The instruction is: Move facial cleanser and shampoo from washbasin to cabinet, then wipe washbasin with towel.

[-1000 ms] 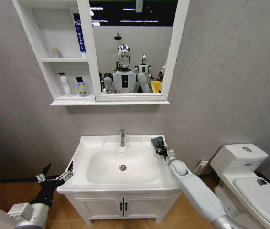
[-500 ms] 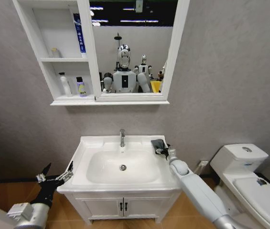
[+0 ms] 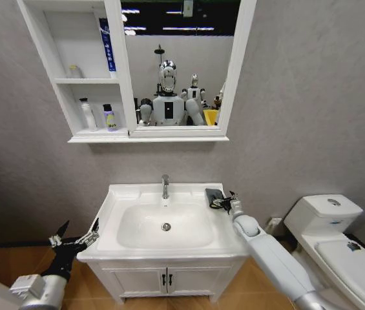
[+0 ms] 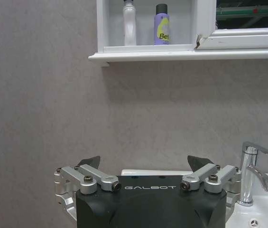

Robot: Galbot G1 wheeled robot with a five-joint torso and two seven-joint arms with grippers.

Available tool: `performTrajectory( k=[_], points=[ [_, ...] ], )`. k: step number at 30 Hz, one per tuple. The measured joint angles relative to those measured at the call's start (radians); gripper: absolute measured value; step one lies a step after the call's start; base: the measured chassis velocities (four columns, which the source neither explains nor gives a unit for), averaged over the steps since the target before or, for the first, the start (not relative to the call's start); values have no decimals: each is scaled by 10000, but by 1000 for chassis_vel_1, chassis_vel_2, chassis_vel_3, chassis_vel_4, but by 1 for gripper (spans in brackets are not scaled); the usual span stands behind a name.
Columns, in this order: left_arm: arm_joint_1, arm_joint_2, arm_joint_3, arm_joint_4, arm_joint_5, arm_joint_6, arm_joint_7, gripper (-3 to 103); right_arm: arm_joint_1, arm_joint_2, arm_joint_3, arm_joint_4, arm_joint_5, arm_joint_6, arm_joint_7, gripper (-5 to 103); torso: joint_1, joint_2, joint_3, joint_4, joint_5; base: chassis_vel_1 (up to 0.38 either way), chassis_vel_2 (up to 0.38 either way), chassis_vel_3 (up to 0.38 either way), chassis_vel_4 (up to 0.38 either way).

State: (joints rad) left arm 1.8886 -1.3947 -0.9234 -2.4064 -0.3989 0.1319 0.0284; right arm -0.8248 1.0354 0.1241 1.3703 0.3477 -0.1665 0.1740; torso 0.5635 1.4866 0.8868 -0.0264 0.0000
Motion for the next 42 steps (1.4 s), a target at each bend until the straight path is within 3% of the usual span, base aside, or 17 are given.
performTrajectory(
  k=[9,13,18,20,24,26,27,29,30,33,37,42],
  points=[
    [0,0,0,0,0,0,-1,100,176,202,165,-118,139,145,54,100,0,-1,0,2,0,0,0,0,0],
    [0,0,0,0,0,0,-1,100,-341,-2,387,693,152,153,445,100,0,-1,1,1,2,0,0,0,0],
    [0,-1,0,0,0,0,-1,100,-1742,-523,1169,3165,282,-302,915,100,1,0,-1,0,-1,0,0,0,0],
    [0,-1,0,0,0,0,1,100,-2906,-694,1898,4841,310,-833,1186,100,0,0,-2,1,-3,0,0,0,0],
    [0,0,1,0,0,0,2,100,-3968,-708,2494,6096,301,-1165,1578,100,0,0,-2,-1,1,0,0,0,0],
    [0,0,-1,-1,0,-1,-1,100,-5541,-528,3194,7794,142,-1500,2204,100,-1,0,-2,-2,-3,0,0,0,0],
    [0,0,-1,-1,0,-1,-1,100,-5541,-528,3194,7794,142,-1500,2204,100,-1,0,-2,-2,-3,0,0,0,0],
    [0,0,0,0,0,-1,2,100,-7278,153,3602,9247,-608,-1605,2657,100,-1,1,-3,-1,-2,0,0,0,0],
    [0,0,0,0,0,-1,2,100,-7278,153,3602,9247,-608,-1605,2657,100,-1,1,-3,-1,-2,0,0,0,0],
    [0,0,0,0,0,0,-1,100,-9082,1309,3701,10175,-1995,-1323,2781,100,-2,1,-2,-4,-2,0,0,0,0],
    [0,0,0,0,0,-1,0,100,-9688,2006,3698,10420,-2654,-1014,2763,100,-2,2,-2,-1,-2,0,0,0,0],
    [0,0,0,0,0,-1,0,100,-9865,2236,3671,10547,-2995,-998,2595,100,-1,0,0,0,-1,0,0,0,0]
  ],
)
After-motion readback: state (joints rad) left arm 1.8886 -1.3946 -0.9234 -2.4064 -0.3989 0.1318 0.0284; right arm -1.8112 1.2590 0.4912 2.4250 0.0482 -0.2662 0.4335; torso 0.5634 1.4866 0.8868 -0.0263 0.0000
